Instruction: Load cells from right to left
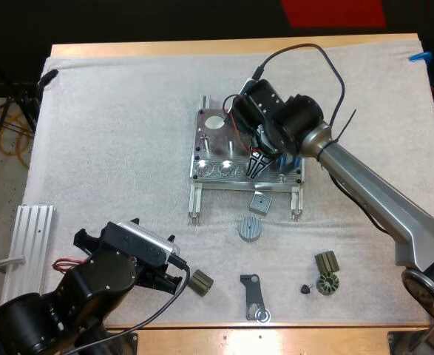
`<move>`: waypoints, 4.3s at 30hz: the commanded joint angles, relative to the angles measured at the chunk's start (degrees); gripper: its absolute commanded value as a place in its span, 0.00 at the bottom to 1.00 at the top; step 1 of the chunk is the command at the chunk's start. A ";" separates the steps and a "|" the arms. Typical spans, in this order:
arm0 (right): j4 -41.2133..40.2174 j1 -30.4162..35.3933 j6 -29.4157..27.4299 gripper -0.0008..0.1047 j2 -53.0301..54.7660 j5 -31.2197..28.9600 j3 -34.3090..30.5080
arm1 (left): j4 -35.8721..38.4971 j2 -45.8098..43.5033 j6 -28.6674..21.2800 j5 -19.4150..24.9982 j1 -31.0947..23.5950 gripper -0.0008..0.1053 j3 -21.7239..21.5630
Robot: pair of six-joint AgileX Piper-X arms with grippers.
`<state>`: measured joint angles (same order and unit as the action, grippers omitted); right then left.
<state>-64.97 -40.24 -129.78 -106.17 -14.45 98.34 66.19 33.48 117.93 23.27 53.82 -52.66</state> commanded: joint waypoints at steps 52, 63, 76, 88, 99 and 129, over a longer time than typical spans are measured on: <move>1.65 1.36 0.18 0.35 -5.38 -5.49 0.13 | -0.48 -0.01 0.09 0.08 -0.02 0.58 0.10; 1.12 1.36 2.73 0.35 -4.57 -5.26 0.13 | -0.48 -0.01 0.09 0.08 -0.02 0.58 0.10; 0.60 1.36 5.05 0.35 -1.79 -4.64 0.13 | -0.48 -0.01 0.09 0.08 -0.02 0.58 0.10; -1.00 1.36 5.33 0.35 1.58 -4.82 0.13 | -0.48 -0.01 -5.52 1.01 -0.02 0.58 0.10; -6.75 2.31 11.39 0.35 4.01 -4.65 0.13 | -0.56 -0.01 -19.13 4.04 -0.02 0.58 0.10; -11.63 16.41 17.74 0.35 26.16 -1.01 -4.47 | -20.45 -0.01 -41.75 -19.36 -15.51 0.58 0.10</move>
<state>-76.38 -24.12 -112.21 -80.82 -15.81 94.52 46.60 33.48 76.75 5.69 39.24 -52.52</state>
